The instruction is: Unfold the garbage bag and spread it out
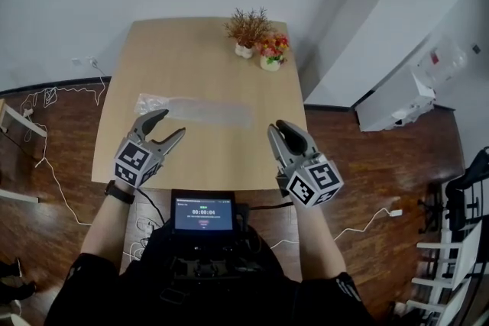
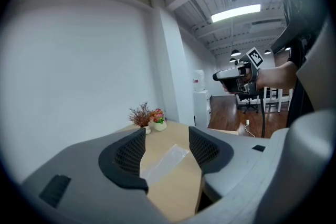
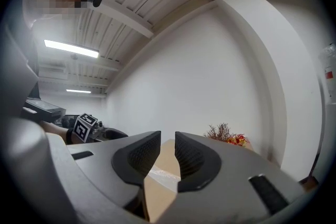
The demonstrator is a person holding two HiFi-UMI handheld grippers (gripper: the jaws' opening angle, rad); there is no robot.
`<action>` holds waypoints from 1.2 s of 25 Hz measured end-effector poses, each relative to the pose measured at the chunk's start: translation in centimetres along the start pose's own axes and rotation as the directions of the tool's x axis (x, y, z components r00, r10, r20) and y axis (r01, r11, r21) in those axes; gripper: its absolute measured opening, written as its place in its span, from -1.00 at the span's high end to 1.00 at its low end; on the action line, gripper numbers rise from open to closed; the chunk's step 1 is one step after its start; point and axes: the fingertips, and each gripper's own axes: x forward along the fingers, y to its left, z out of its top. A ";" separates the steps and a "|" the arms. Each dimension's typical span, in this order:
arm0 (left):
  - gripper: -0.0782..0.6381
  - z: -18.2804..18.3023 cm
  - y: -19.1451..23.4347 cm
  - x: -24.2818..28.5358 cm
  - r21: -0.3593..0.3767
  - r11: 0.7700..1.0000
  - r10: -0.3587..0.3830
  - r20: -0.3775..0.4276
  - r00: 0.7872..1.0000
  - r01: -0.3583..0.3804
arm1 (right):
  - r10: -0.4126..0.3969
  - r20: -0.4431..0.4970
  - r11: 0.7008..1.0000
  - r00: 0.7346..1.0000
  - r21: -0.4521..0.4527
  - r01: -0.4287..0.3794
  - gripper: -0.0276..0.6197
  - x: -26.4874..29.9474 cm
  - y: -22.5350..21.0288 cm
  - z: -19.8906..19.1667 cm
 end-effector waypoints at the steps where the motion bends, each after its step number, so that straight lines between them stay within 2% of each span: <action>1: 0.05 0.1 0.1 0.6 0.001 1.000 -0.012 0.002 1.000 0.012 | -0.005 -0.002 1.000 1.000 -0.003 0.005 0.59 0.2 -0.2 0.0; 12: 0.12 -2.3 1.7 10.7 0.071 0.987 -0.138 -0.088 0.987 0.144 | -0.089 -0.046 0.996 0.995 -0.024 0.088 0.59 3.5 -4.6 0.1; 21: 0.13 -4.1 3.7 17.1 0.018 0.975 -0.218 -0.110 0.970 0.222 | -0.128 -0.131 0.992 0.983 -0.026 0.125 0.59 7.8 -8.0 -2.9; 24: 0.11 -4.8 3.6 18.7 0.013 0.965 -0.257 -0.140 0.956 0.262 | -0.134 -0.162 0.991 0.978 -0.012 0.133 0.59 9.0 -8.8 -4.3; 27: 0.10 -6.3 3.5 20.6 -0.021 0.952 -0.305 -0.182 0.935 0.307 | -0.145 -0.180 0.989 0.973 0.003 0.148 0.59 9.9 -9.5 -5.3; 30: 0.11 -7.8 3.8 22.7 -0.051 0.941 -0.339 -0.190 0.921 0.336 | -0.160 -0.195 0.986 0.968 0.018 0.167 0.59 10.6 -10.1 -6.1</action>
